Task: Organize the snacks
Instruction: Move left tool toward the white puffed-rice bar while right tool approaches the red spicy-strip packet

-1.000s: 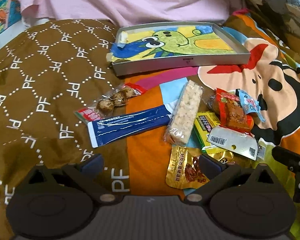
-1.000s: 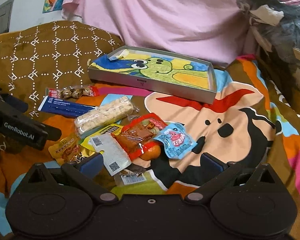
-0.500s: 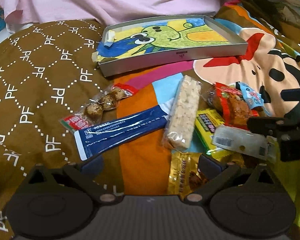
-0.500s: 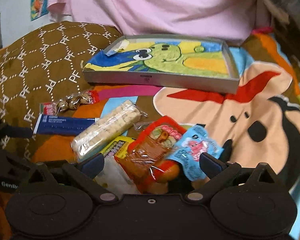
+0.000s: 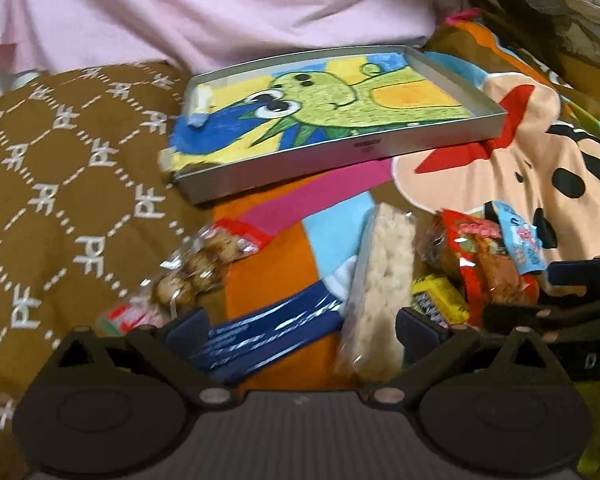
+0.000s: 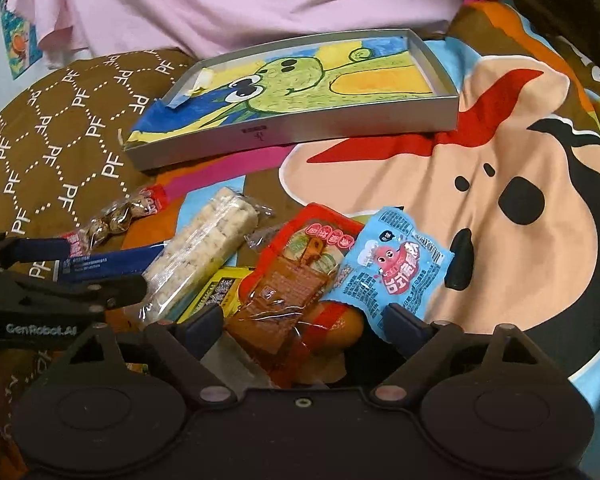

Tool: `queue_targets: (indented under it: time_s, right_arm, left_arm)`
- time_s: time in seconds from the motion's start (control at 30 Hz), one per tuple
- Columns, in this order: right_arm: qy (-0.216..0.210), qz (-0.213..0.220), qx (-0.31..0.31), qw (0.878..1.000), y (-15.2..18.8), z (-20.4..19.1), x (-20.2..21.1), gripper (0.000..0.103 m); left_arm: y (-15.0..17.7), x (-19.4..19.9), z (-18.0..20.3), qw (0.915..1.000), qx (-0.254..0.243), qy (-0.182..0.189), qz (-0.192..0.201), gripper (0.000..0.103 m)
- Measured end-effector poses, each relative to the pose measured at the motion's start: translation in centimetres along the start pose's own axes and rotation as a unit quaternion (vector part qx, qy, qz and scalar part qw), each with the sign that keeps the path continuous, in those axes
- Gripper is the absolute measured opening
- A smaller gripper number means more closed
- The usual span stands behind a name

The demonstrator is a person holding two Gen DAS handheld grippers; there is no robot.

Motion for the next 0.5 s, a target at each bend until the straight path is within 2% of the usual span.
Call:
queue_targets:
  time_s: [0.23,0.5]
  right_arm:
    - [0.009,0.011,0.01,1.0,0.4,-0.8,0.4,0.085]
    - [0.005,0.018,0.02,1.0,0.6,-0.7,0.7,0.074]
  left_arm:
    - [-0.6,-1.6,0.6,0.9995,-0.018,0.022,-0.012,0.087]
    - [-0.5,-1.9,1.2,0.9982,-0.03,0.05,-0.013,0.071]
Point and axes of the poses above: each gripper's, at about its wrist camera, not at the fingertips, and x roughly against the way its jaws point, z to its right, y to its underside, the point moved 1 cm from there along -x, roughly the way its jaws point, and after that the axes turned 12 degrees about y, right-handed, at the moved point
